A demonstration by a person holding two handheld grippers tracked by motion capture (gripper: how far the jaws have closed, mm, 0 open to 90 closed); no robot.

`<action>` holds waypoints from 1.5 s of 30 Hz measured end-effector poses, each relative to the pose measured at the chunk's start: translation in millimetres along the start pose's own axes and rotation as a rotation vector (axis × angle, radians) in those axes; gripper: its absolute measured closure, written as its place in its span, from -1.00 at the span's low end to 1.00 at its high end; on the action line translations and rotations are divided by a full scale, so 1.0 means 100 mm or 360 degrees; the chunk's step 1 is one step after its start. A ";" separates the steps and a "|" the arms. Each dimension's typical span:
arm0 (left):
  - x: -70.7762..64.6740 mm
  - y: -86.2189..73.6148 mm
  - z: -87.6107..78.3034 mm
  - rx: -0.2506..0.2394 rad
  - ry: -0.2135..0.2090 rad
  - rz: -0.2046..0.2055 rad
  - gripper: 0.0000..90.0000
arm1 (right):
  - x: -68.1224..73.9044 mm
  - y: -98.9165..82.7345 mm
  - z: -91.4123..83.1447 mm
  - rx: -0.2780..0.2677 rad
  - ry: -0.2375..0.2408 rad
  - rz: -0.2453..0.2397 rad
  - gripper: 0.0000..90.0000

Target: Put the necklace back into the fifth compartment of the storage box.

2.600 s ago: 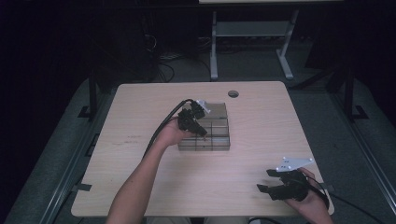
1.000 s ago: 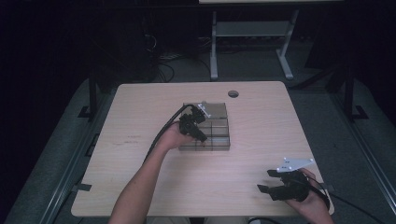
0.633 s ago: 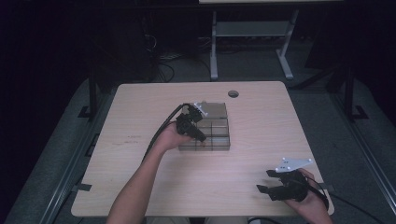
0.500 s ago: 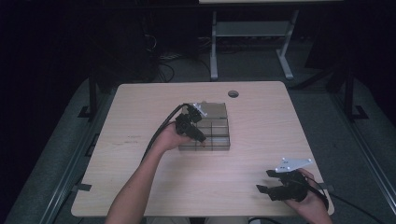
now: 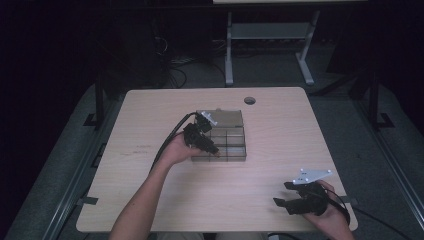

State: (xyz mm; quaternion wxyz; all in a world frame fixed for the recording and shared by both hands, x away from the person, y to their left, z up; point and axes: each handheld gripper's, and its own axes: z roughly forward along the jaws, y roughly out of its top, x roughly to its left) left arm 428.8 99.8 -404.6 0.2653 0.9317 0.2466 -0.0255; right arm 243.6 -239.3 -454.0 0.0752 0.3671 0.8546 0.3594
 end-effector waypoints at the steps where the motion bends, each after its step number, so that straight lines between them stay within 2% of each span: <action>1: 0.00 0.00 0.00 0.0000 0.0000 0.0000 0.18 | 0.00 0.00 0.00 0.0000 0.0000 0.0000 -0.35; 8: -0.01 -0.05 -0.08 -0.0020 0.0018 -0.0021 0.08 | 0.00 0.01 0.00 0.0003 -0.0010 -0.0012 -0.35; 14: -0.02 -0.09 -0.15 -0.0048 0.0020 -0.0029 0.03 | -0.03 -0.01 -0.02 -0.0012 -0.0020 0.0013 -0.35; 21: -0.07 -0.14 -0.22 -0.0064 0.0019 -0.0008 -0.03 | -0.04 0.00 -0.02 -0.0001 -0.0026 0.0018 -0.35; 23: -0.07 -0.17 -0.26 -0.0097 0.0000 -0.0035 -0.09 | -0.04 0.00 -0.02 0.0001 -0.0027 0.0010 -0.35; 28: -0.09 -0.22 -0.31 -0.0127 -0.0010 -0.0054 -0.19 | -0.04 0.00 0.00 0.0014 -0.0026 0.0021 -0.35; 35: -0.11 -0.28 -0.34 -0.0134 -0.0001 -0.0042 -0.26 | -0.04 0.00 0.00 0.0014 -0.0033 0.0011 -0.35; 44: -0.20 -0.35 -0.37 -0.0155 0.0000 -0.0049 -0.38 | -0.02 0.00 0.00 0.0016 -0.0038 0.0019 -0.35; 45: -0.22 -0.36 -0.38 -0.0153 0.0004 -0.0034 -0.41 | -0.02 0.00 0.00 0.0017 -0.0039 0.0020 -0.35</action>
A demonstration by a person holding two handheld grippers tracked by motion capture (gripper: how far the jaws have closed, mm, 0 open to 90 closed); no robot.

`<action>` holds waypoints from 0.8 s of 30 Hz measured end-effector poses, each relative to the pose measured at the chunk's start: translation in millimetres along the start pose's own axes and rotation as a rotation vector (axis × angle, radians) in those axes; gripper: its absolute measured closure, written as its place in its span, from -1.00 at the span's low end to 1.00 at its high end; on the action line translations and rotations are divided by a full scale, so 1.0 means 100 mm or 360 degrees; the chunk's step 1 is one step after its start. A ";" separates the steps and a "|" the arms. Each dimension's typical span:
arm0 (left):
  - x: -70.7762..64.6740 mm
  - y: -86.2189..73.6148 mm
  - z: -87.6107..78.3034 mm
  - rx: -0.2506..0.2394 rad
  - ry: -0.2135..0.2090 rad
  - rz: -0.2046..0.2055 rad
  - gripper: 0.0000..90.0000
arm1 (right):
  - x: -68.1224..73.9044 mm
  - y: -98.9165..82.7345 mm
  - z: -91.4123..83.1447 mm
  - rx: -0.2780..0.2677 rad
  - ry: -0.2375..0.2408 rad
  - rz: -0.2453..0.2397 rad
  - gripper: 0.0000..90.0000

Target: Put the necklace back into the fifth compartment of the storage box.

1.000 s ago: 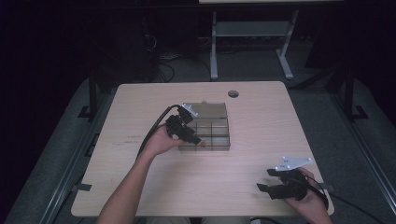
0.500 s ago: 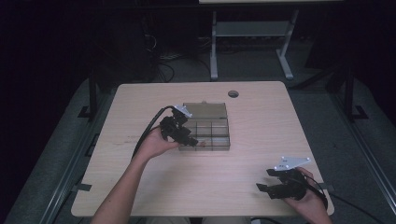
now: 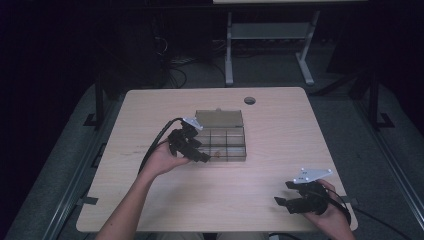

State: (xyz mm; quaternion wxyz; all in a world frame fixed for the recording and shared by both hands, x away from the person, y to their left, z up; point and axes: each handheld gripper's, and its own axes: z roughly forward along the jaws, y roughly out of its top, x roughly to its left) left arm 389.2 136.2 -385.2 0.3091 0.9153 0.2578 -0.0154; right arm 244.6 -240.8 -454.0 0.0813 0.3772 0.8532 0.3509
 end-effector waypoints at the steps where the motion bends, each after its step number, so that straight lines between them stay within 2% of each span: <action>1: 0.00 0.00 0.00 0.0000 0.0000 0.0000 -0.41 | 0.00 0.00 0.00 0.0001 0.0000 -0.0002 -0.35; 11: -0.09 -0.08 -0.07 -0.0011 0.0014 0.0036 -0.48 | 0.01 -0.01 0.00 0.0010 -0.0007 -0.0028 -0.35; 16: -0.10 -0.15 -0.12 -0.0035 0.0005 0.0020 -0.58 | 0.02 0.00 0.01 0.0010 -0.0016 -0.0044 -0.35; 19: -0.11 -0.16 -0.14 -0.0037 0.0016 0.0011 -0.63 | 0.02 0.00 0.01 0.0023 -0.0020 -0.0037 -0.35; 20: -0.12 -0.17 -0.16 -0.0024 0.0024 0.0031 -0.63 | 0.02 0.00 0.01 0.0026 -0.0020 -0.0034 -0.35; 24: -0.17 -0.21 -0.21 -0.0038 0.0033 0.0038 -0.63 | 0.01 -0.01 0.01 0.0030 -0.0025 -0.0025 -0.35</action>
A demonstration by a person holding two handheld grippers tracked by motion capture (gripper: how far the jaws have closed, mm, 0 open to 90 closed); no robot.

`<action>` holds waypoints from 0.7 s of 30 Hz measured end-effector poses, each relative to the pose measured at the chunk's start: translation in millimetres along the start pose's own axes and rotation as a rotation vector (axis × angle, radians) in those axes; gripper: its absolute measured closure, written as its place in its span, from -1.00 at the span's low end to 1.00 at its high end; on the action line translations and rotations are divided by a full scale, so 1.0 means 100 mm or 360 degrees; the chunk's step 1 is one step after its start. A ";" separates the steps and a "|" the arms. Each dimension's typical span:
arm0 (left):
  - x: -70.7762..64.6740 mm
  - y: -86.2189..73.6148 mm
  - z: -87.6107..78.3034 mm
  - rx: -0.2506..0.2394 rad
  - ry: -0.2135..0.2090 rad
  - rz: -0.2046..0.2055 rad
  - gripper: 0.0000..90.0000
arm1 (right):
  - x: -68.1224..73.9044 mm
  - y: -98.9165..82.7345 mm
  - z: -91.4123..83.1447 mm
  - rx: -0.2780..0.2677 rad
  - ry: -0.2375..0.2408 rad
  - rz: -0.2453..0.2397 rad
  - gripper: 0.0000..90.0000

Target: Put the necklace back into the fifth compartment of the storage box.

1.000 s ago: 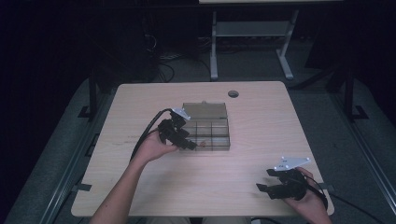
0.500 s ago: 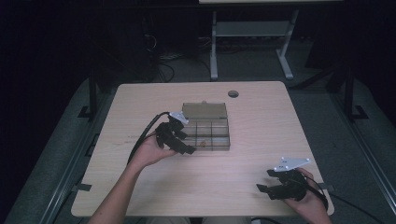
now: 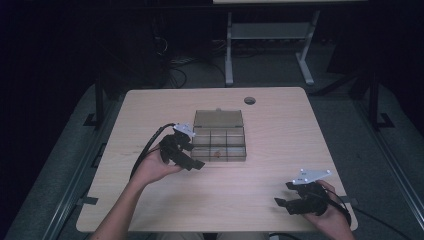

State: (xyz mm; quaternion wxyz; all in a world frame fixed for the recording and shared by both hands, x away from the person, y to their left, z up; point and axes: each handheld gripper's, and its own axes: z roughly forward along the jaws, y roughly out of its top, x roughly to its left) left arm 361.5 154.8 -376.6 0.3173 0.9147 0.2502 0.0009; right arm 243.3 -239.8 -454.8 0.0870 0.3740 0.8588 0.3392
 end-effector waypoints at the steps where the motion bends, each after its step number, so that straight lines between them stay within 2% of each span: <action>1: 0.00 -0.01 -0.01 -0.0005 -0.0002 0.0009 -0.63 | 0.00 0.00 0.00 0.0004 -0.0002 0.0004 -0.35; 12: -0.09 -0.14 -0.12 -0.0023 0.0019 0.0022 -0.62 | 0.01 0.00 0.00 0.0001 -0.0008 -0.0007 -0.36; 13: -0.10 -0.16 -0.13 -0.0024 0.0029 0.0003 -0.62 | 0.01 0.00 0.01 -0.0001 -0.0008 -0.0011 -0.36; 16: -0.10 -0.25 -0.17 -0.0018 0.0066 0.0008 -0.63 | 0.01 0.01 0.01 0.0006 -0.0008 -0.0005 -0.36; 19: -0.10 -0.29 -0.18 -0.0026 0.0065 0.0009 -0.63 | 0.00 0.00 0.01 0.0006 -0.0011 -0.0011 -0.36; 20: -0.12 -0.34 -0.19 -0.0048 0.0064 -0.0010 -0.63 | 0.00 0.00 0.01 0.0008 -0.0011 -0.0009 -0.36; 21: -0.13 -0.35 -0.20 -0.0034 0.0064 -0.0003 -0.62 | 0.00 0.00 0.01 0.0012 -0.0012 -0.0009 -0.36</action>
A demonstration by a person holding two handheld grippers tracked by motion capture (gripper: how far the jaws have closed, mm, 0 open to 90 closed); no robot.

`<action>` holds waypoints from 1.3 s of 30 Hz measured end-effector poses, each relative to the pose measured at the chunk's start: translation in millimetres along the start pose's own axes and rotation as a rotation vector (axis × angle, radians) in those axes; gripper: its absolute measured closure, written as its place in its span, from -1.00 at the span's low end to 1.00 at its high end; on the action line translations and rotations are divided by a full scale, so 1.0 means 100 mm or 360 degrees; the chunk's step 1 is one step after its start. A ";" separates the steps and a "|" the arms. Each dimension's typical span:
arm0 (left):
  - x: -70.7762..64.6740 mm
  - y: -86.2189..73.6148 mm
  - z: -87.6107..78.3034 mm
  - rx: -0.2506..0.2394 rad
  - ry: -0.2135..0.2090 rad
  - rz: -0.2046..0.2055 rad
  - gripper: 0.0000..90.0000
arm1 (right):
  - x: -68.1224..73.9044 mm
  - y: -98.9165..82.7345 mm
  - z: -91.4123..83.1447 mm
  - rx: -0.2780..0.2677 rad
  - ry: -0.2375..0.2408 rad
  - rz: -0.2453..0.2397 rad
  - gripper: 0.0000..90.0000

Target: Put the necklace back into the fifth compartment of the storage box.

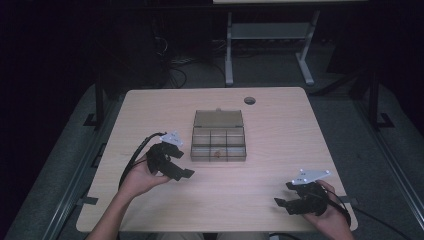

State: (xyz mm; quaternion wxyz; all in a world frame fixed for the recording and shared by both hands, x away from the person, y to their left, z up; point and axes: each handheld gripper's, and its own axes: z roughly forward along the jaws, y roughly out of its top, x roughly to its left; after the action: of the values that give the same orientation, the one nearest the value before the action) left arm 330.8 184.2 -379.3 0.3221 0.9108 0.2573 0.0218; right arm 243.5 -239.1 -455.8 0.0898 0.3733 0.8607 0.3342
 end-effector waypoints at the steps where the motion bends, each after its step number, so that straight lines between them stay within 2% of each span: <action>1: -0.01 -0.02 -0.01 0.0005 0.0001 0.0002 -0.62 | 0.00 0.00 0.00 0.0000 0.0001 0.0000 -0.36; 2: -0.01 -0.03 -0.02 0.0008 0.0005 0.0021 -0.63 | 0.00 0.00 0.00 0.0000 0.0000 0.0001 -0.36; 4: -0.03 -0.05 -0.02 -0.0003 0.0003 0.0001 -0.63 | 0.00 0.00 0.00 0.0000 -0.0001 0.0003 -0.36; 6: -0.05 -0.10 -0.04 -0.0006 0.0019 0.0014 -0.63 | 0.00 0.00 0.00 -0.0003 -0.0004 0.0008 -0.36; 11: -0.08 -0.18 -0.07 -0.0001 0.0008 0.0027 -0.63 | 0.00 0.00 0.01 0.0003 -0.0006 0.0012 -0.36; 12: -0.09 -0.19 -0.06 -0.0014 0.0010 0.0009 -0.63 | 0.00 0.00 0.02 0.0005 -0.0007 0.0011 -0.36; 24: -0.14 -0.37 -0.10 -0.0008 0.0021 0.0022 -0.63 | -0.03 -0.01 0.01 0.0001 -0.0017 0.0030 -0.36; 28: -0.17 -0.41 -0.13 -0.0013 0.0016 0.0009 -0.63 | -0.03 -0.01 0.02 0.0008 -0.0015 0.0042 -0.37; 30: -0.18 -0.45 -0.15 -0.0005 0.0023 0.0031 -0.63 | -0.03 -0.01 0.02 0.0003 -0.0015 0.0048 -0.36; 31: -0.20 -0.46 -0.14 -0.0019 0.0022 0.0012 -0.63 | -0.03 -0.01 0.02 0.0006 -0.0017 0.0048 -0.36; 33: -0.20 -0.49 -0.14 -0.0010 0.0026 0.0024 -0.63 | -0.03 -0.01 0.02 0.0008 -0.0019 0.0048 -0.37; 34: -0.21 -0.51 -0.14 -0.0022 0.0025 0.0002 -0.63 | -0.04 -0.01 0.02 0.0007 -0.0020 0.0046 -0.37; 39: -0.22 -0.59 -0.15 -0.0039 0.0016 -0.0012 -0.63 | -0.04 -0.02 0.03 0.0012 -0.0015 0.0050 -0.36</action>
State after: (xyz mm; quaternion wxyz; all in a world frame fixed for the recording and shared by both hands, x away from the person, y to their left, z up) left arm 281.9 221.4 -399.6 0.3319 0.9058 0.2620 0.0281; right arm 246.4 -240.9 -459.6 0.0872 0.3886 0.8556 0.3307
